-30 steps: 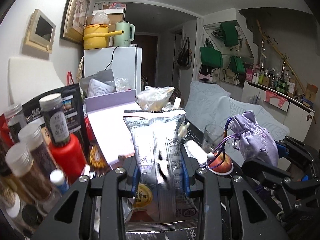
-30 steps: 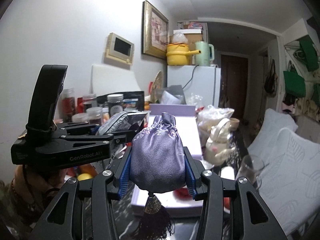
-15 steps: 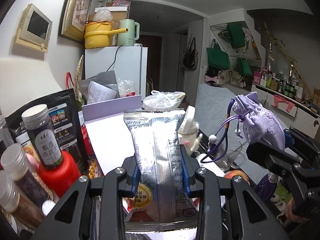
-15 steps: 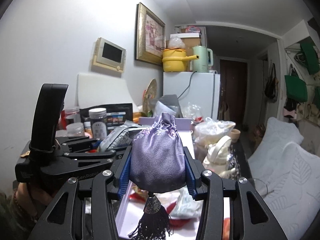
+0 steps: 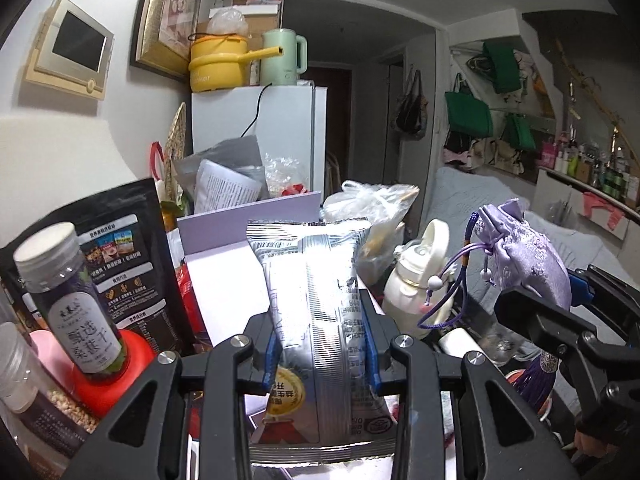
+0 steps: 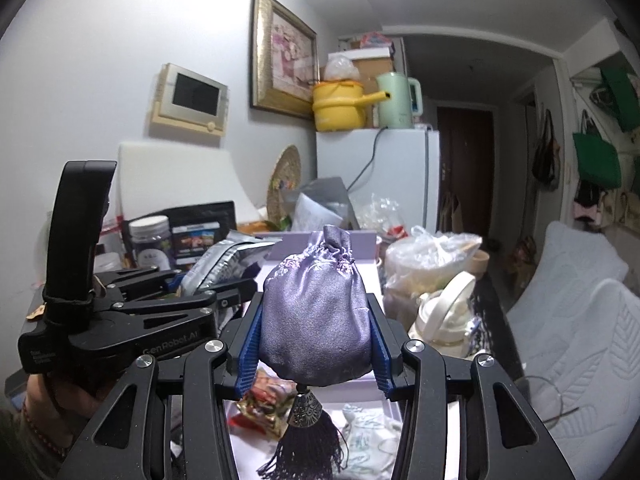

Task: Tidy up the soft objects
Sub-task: 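Carry the silver packet and purple pouch over the lavender box with both grippers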

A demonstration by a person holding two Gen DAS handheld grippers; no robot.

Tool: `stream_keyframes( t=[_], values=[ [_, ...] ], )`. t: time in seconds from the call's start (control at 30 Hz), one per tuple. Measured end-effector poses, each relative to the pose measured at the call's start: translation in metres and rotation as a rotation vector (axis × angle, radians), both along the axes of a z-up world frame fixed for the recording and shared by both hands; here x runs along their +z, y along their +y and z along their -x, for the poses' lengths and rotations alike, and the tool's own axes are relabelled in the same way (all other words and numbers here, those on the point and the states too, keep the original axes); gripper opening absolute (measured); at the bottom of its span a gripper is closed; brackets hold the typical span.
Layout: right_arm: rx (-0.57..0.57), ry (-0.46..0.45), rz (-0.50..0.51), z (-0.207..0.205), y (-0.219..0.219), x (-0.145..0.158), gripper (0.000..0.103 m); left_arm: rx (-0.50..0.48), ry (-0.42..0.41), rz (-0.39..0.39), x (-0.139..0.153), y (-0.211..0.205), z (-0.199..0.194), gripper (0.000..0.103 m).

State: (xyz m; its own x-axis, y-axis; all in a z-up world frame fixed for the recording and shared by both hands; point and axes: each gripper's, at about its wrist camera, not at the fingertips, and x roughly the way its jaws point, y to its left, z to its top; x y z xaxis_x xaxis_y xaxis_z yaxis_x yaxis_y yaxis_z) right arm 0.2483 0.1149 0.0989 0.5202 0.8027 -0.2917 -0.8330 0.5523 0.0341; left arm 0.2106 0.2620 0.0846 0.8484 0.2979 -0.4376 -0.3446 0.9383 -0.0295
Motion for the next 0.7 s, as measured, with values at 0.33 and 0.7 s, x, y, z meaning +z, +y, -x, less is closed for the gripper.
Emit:
stream_keyframes(
  t=[0.33,0.7],
  values=[
    [-0.017,0.085,0.077,-0.038,0.015,-0.032,0.046,0.04,0.077,-0.05,-0.023,0.004,-0.019,0.033],
    [-0.056,0.169,0.166,-0.066,0.026,-0.068,0.046,0.041,0.139,-0.1,-0.044,0.002,-0.038,0.033]
  ],
)
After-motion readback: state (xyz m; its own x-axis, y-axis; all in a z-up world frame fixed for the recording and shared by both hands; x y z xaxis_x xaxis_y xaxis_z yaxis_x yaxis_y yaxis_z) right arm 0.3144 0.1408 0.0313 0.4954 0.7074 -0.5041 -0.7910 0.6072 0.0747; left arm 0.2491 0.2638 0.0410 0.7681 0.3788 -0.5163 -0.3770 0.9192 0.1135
